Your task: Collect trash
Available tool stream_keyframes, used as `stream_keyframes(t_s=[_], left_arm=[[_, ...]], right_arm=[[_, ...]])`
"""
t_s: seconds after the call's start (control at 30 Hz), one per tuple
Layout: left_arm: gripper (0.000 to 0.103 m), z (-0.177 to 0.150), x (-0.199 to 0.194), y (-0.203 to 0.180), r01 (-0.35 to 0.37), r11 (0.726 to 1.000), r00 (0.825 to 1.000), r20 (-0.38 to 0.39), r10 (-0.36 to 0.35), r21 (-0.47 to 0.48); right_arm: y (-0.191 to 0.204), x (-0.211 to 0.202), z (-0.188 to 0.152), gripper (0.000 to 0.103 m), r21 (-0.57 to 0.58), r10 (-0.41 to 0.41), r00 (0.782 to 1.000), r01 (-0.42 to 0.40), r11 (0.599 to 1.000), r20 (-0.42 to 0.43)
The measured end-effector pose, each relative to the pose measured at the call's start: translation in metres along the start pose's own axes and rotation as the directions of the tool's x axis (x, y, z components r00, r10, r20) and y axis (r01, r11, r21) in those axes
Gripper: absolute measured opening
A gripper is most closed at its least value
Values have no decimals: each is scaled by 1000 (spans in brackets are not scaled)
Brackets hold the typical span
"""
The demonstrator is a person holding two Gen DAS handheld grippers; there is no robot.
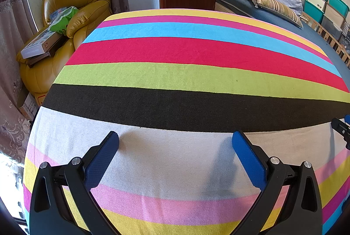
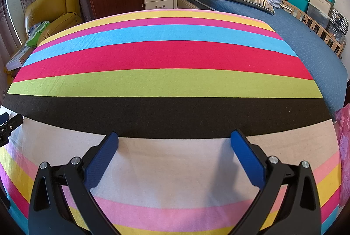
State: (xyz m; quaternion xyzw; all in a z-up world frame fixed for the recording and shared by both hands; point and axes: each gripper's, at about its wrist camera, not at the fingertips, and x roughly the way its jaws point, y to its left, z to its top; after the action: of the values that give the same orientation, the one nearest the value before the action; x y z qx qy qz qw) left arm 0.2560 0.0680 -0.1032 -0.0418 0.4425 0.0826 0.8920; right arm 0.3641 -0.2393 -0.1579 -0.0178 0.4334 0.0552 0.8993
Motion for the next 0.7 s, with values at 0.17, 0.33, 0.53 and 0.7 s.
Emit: stream_keyframes(t_s=[0.17,0.33,0.53,0.7], left_arm=[[97,0,0,0,0,1000,1000,0,0,0],[97,0,0,0,0,1000,1000,0,0,0],[97,0,0,0,0,1000,1000,0,0,0],[97,0,0,0,0,1000,1000,0,0,-1]], right_arm=[[-1,0,-1,99,0,0,1000,0,1000,0],[-1,0,-1,99,0,0,1000,0,1000,0],[-1,0,-1,99,0,0,1000,0,1000,0],[-1,0,-1,99,0,0,1000,0,1000,0]])
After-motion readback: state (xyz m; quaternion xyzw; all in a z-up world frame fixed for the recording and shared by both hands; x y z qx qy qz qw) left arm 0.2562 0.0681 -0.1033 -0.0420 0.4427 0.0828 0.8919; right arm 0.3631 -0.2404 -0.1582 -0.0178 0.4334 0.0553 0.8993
